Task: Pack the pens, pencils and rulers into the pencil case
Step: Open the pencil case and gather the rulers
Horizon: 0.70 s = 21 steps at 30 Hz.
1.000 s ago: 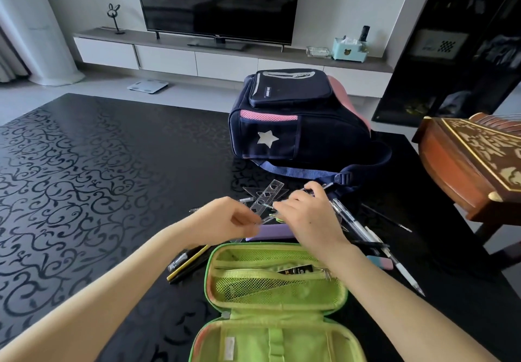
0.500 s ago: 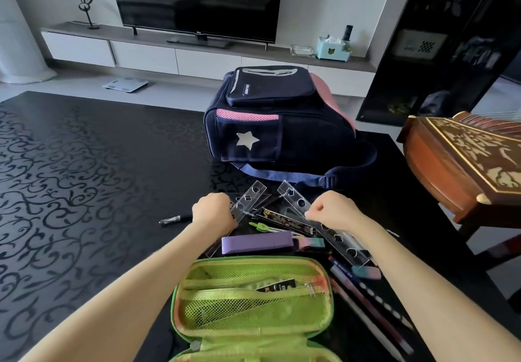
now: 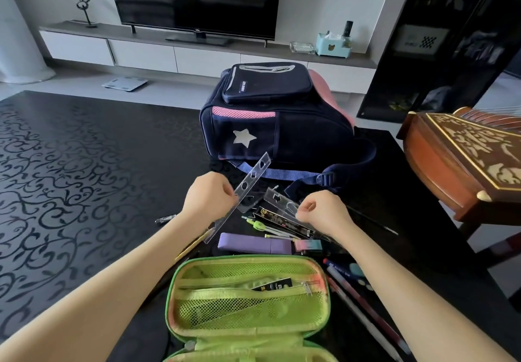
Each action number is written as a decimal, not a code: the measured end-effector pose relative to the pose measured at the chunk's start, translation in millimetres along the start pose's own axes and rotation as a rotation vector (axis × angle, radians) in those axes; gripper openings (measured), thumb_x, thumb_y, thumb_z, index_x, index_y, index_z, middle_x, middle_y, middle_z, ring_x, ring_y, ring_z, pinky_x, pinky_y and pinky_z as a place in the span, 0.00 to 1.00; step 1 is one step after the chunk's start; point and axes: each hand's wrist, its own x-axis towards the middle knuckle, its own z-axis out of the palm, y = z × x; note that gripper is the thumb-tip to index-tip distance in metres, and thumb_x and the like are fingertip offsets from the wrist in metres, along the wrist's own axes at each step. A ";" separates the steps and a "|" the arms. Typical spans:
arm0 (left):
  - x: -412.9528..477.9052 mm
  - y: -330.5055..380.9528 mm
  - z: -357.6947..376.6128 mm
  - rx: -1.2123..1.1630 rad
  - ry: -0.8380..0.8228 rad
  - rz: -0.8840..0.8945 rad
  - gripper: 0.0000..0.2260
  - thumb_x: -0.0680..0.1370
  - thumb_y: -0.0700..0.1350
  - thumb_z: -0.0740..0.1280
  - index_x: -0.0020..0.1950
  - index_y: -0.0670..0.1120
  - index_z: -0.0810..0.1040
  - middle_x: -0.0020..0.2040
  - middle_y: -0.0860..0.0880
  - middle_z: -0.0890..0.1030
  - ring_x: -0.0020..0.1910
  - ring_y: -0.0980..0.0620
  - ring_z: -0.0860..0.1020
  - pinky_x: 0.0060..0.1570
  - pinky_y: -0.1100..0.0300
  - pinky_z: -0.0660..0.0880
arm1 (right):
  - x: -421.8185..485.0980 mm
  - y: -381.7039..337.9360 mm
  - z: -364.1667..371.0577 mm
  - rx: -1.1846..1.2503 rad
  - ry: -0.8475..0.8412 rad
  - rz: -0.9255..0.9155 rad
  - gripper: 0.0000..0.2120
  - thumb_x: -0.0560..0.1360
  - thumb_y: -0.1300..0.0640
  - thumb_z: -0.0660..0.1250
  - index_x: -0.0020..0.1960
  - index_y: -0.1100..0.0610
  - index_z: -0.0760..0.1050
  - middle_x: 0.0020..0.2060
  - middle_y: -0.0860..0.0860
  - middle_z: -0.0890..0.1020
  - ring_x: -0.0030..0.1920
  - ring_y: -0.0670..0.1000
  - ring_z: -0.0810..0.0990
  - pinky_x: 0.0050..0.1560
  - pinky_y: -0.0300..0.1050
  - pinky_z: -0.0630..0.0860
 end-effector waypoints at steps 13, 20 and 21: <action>-98.1 56.4 -21.5 -0.885 -0.365 -0.198 0.05 0.66 0.36 0.75 0.36 0.42 0.81 0.33 0.46 0.84 0.33 0.51 0.81 0.40 0.61 0.81 | -91.6 -51.6 -29.7 0.858 0.059 0.161 0.11 0.69 0.54 0.73 0.49 0.58 0.82 0.32 0.45 0.78 0.30 0.42 0.73 0.38 0.41 0.71; -171.5 20.2 -18.2 -0.069 -0.341 0.194 0.12 0.70 0.53 0.73 0.51 0.50 0.81 0.50 0.53 0.82 0.51 0.53 0.79 0.53 0.61 0.75 | -153.6 -39.0 -40.0 0.825 0.056 0.087 0.05 0.71 0.58 0.72 0.40 0.60 0.80 0.36 0.55 0.83 0.38 0.50 0.81 0.50 0.47 0.78; -187.4 10.5 -16.0 0.215 -0.382 0.325 0.16 0.70 0.56 0.71 0.56 0.51 0.79 0.55 0.54 0.79 0.56 0.53 0.76 0.56 0.59 0.73 | -167.9 -36.2 -42.4 0.797 0.092 0.046 0.05 0.72 0.59 0.71 0.40 0.61 0.80 0.35 0.55 0.83 0.36 0.48 0.80 0.44 0.40 0.77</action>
